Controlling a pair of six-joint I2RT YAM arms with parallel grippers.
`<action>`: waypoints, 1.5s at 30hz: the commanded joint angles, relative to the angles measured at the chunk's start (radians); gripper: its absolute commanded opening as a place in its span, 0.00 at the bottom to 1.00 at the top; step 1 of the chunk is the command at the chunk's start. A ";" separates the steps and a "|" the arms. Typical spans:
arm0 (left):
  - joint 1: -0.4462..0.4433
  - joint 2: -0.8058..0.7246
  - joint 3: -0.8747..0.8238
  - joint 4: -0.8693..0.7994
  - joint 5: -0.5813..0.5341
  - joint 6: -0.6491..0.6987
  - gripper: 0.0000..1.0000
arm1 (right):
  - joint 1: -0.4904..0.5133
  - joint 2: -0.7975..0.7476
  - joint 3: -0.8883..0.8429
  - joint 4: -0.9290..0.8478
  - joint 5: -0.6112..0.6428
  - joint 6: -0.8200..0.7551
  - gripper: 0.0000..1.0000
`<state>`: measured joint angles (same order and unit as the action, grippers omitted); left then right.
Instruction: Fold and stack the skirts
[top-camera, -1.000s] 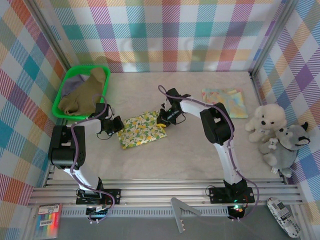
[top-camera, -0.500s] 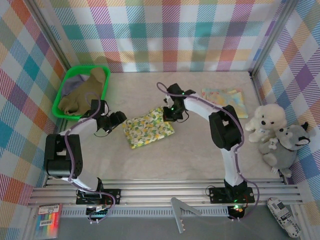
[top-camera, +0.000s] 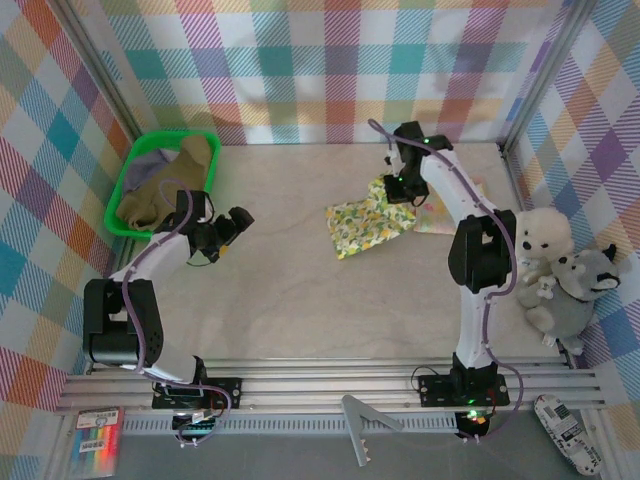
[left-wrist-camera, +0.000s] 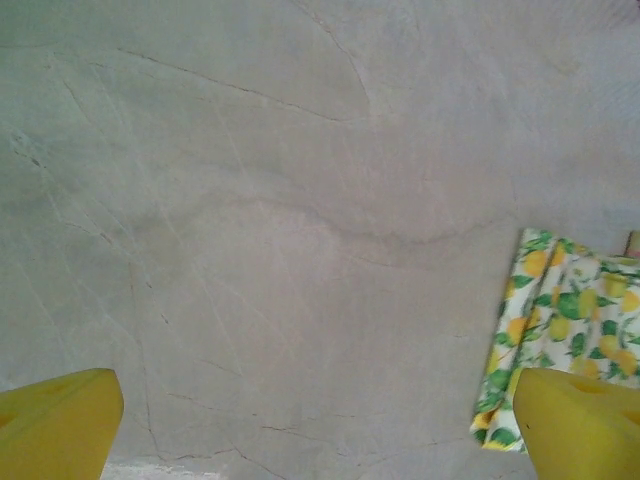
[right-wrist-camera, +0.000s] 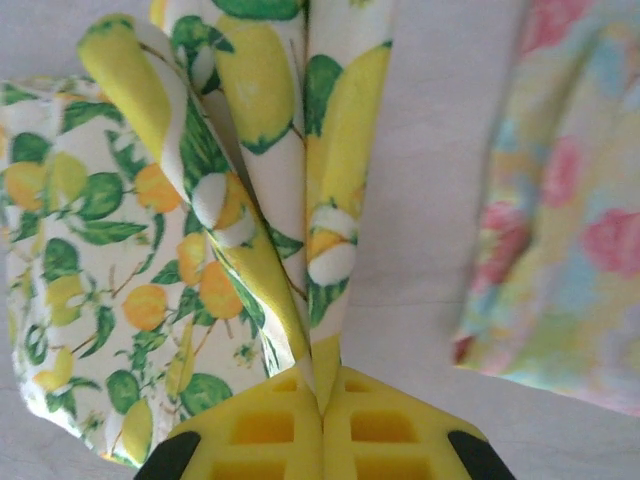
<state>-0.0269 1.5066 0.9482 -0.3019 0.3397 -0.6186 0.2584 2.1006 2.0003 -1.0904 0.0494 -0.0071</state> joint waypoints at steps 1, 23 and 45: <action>-0.030 0.029 0.060 -0.044 -0.005 -0.010 1.00 | -0.031 -0.023 0.069 -0.080 -0.016 -0.083 0.00; -0.154 0.181 0.255 -0.144 -0.079 -0.010 1.00 | -0.345 0.153 0.513 -0.318 -0.343 -0.301 0.00; -0.156 0.192 0.273 -0.211 -0.109 0.009 1.00 | -0.548 0.276 0.482 -0.288 -0.272 -0.390 0.00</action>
<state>-0.1757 1.6936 1.1923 -0.4652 0.2562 -0.6205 -0.2741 2.3066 2.5217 -1.4261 -0.3412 -0.3473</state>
